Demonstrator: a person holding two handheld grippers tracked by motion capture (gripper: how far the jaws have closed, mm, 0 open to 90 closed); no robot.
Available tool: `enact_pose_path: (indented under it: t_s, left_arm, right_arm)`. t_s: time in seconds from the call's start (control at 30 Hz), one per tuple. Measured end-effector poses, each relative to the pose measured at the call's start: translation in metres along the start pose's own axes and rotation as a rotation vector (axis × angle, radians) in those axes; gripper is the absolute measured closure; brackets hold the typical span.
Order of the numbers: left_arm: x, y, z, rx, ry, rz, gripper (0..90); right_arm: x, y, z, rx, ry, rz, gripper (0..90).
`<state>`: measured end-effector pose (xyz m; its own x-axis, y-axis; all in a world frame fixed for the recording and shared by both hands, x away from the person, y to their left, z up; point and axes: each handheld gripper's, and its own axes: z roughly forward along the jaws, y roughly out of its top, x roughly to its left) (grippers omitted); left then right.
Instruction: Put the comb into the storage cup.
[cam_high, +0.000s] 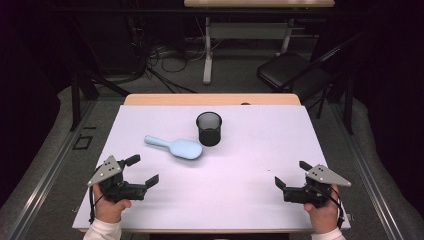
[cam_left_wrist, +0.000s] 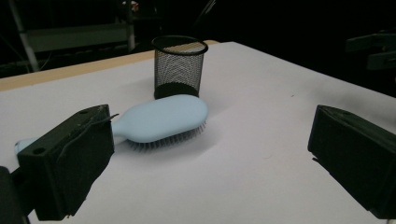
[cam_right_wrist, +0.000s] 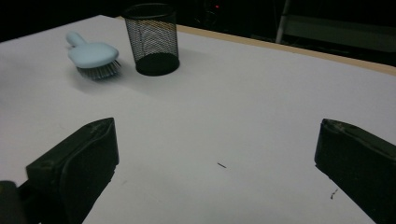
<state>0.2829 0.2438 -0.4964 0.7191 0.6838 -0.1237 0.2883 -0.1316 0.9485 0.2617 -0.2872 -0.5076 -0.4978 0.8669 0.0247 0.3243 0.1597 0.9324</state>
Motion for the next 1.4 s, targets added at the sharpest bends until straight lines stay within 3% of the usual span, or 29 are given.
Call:
enact_pose_path:
  t_s: [0.23,0.33,0.43,0.73,1.4]
  left_arm:
    - [-0.003,-0.001,0.005,0.018,0.003,-0.007,0.4]
    - [-0.004,-0.001,0.005,0.035,0.026,0.002,0.4]
    - [-0.001,0.001,0.005,0.03,0.034,-0.017,0.5]
    - [0.01,0.015,0.012,0.051,0.068,-0.053,0.6]
    - [0.028,0.05,0.036,0.124,0.099,-0.049,7.2]
  right_arm:
    - [0.003,0.001,0.007,0.008,0.001,0.001,0.0]
    - [0.002,0.0,0.007,0.004,-0.003,0.0,0.2]
    - [0.002,0.0,0.006,-0.012,-0.009,-0.005,1.1]
    - [0.0,-0.001,0.005,-0.045,-0.013,0.011,4.4]
    - [0.0,-0.002,0.004,-0.048,-0.023,0.018,5.7]
